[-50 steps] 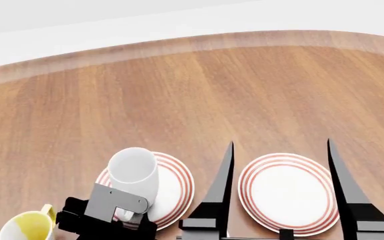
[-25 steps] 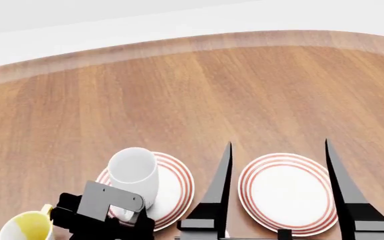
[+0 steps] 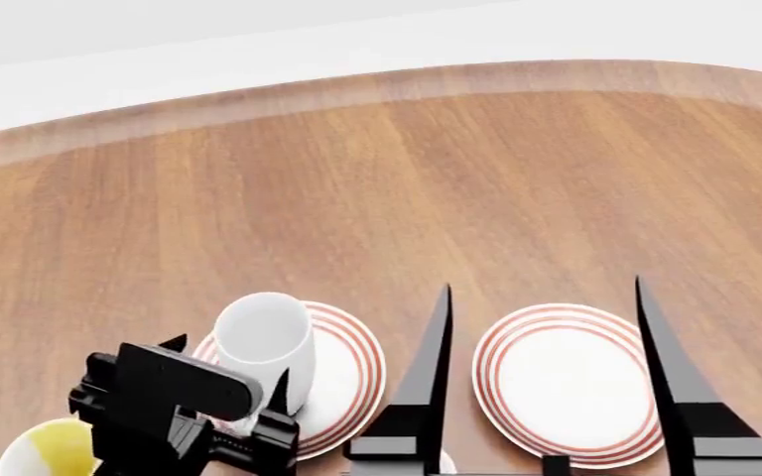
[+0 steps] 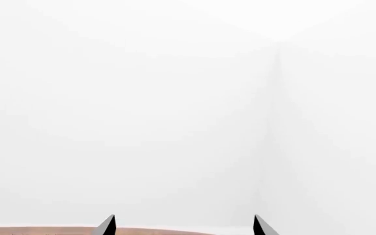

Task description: Put the white mug on the left plate.

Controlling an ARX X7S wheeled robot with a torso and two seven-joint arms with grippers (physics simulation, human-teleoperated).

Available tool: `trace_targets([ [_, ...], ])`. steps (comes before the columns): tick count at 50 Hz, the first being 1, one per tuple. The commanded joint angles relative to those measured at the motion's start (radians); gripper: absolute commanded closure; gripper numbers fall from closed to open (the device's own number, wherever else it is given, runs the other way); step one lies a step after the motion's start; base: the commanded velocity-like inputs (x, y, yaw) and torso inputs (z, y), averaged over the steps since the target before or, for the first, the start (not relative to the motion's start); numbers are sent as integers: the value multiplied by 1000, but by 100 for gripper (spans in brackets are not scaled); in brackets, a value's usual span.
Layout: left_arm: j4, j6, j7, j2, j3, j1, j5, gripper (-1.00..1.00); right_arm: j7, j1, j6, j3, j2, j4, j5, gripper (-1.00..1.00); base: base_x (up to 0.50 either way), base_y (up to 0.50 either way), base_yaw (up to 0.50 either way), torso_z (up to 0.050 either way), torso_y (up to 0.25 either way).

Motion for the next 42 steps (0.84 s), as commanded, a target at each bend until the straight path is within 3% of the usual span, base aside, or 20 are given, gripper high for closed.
trace_targets([
  [1,325,24,-110,-158,-14,15,15,-100,1,1,6,-11,1,0,-2,-100,0,0,0,0,0],
  [23,768,64,-341,-413,-78,23,82,-100,0,-1,9,-6,1,0,-8,-100,0,0,0,0,0],
  [42,915,54,-440,-487,-120,3,77,-100,-3,3,16,-9,3,0,-15,-100,0,0,0,0,0],
])
